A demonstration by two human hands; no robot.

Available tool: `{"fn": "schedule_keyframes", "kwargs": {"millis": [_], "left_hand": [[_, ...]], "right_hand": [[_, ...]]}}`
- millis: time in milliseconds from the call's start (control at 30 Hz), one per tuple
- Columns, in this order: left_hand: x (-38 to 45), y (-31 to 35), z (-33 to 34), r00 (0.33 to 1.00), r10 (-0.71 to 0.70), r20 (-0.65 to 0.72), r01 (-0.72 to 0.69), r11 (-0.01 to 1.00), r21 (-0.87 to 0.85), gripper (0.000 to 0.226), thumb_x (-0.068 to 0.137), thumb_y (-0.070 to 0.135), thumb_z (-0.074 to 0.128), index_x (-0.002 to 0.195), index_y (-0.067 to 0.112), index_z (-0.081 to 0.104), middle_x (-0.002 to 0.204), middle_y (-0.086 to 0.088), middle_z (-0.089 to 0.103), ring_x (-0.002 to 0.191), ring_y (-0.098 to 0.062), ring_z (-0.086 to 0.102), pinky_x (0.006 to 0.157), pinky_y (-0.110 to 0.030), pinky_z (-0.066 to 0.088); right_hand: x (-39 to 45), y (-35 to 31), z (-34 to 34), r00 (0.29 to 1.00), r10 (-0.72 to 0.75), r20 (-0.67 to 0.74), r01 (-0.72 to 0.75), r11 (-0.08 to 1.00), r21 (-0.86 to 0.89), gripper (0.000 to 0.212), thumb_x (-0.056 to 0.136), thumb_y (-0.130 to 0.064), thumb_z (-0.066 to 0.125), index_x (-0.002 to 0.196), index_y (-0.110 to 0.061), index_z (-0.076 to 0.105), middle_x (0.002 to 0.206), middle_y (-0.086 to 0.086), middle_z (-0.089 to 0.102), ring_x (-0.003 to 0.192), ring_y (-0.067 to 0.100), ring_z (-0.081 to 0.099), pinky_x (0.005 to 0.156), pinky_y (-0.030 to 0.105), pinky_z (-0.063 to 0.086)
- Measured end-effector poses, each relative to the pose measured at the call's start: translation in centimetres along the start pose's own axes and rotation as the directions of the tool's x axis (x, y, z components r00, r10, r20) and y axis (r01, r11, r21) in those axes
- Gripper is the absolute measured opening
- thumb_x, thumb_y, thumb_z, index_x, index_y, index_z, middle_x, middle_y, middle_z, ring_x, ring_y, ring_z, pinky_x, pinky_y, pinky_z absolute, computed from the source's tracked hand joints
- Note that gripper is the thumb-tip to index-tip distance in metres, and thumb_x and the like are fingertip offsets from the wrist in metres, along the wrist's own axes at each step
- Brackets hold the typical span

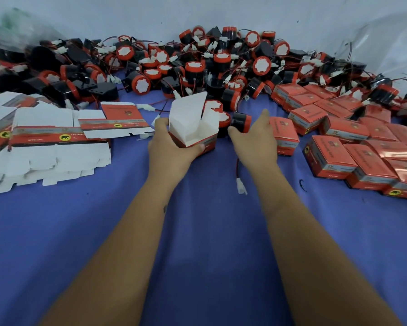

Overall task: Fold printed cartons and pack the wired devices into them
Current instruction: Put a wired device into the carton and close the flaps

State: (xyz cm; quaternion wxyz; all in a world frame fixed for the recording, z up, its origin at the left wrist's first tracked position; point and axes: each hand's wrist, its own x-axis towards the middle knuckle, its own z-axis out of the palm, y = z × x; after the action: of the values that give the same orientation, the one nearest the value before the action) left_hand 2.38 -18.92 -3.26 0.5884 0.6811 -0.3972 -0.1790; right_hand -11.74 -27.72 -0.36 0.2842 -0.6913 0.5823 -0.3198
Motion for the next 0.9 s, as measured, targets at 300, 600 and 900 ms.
{"fn": "schedule_keyframes", "kwargs": {"millis": [300, 600, 900], "left_hand": [[0.1, -0.3, -0.3, 0.998, 0.022, 0.051, -0.022, 1.0, -0.001, 0.068, 0.072, 0.022, 0.086, 0.12, 0.035, 0.039, 0.103, 0.022, 0.054, 0.104, -0.008, 0.057, 0.078, -0.017, 0.045], [0.1, -0.1, -0.5, 0.997, -0.002, 0.074, 0.004, 1.0, -0.03, 0.066, 0.069, 0.028, 0.088, 0.116, 0.039, 0.042, 0.102, 0.021, 0.059, 0.094, 0.006, 0.059, 0.072, -0.014, 0.047], [-0.3, -0.1, -1.5, 0.966, 0.029, 0.257, -0.014, 0.998, -0.061, 0.062, 0.07, 0.021, 0.088, 0.117, 0.037, 0.05, 0.101, 0.019, 0.065, 0.085, 0.018, 0.06, 0.066, -0.003, 0.047]], "right_hand": [[0.8, -0.9, 0.5, 0.988, 0.072, -0.137, -0.09, 0.987, -0.132, 0.032, 0.079, -0.04, 0.065, 0.069, -0.015, 0.048, 0.073, 0.002, 0.052, 0.06, 0.022, 0.046, 0.047, 0.025, 0.024], [-3.8, -2.1, -0.3, 0.891, -0.351, -0.287, 0.282, 0.925, -0.255, 0.064, 0.09, -0.013, 0.054, 0.147, -0.039, 0.037, 0.085, 0.007, 0.057, 0.067, 0.025, 0.05, 0.048, 0.028, 0.03], [-6.4, -0.7, 1.1, 0.761, -0.623, -0.183, 0.607, 0.782, -0.14, 0.063, 0.087, 0.006, 0.049, 0.143, -0.023, 0.048, 0.094, 0.012, 0.06, 0.081, 0.03, 0.054, 0.058, 0.047, 0.05]]}}
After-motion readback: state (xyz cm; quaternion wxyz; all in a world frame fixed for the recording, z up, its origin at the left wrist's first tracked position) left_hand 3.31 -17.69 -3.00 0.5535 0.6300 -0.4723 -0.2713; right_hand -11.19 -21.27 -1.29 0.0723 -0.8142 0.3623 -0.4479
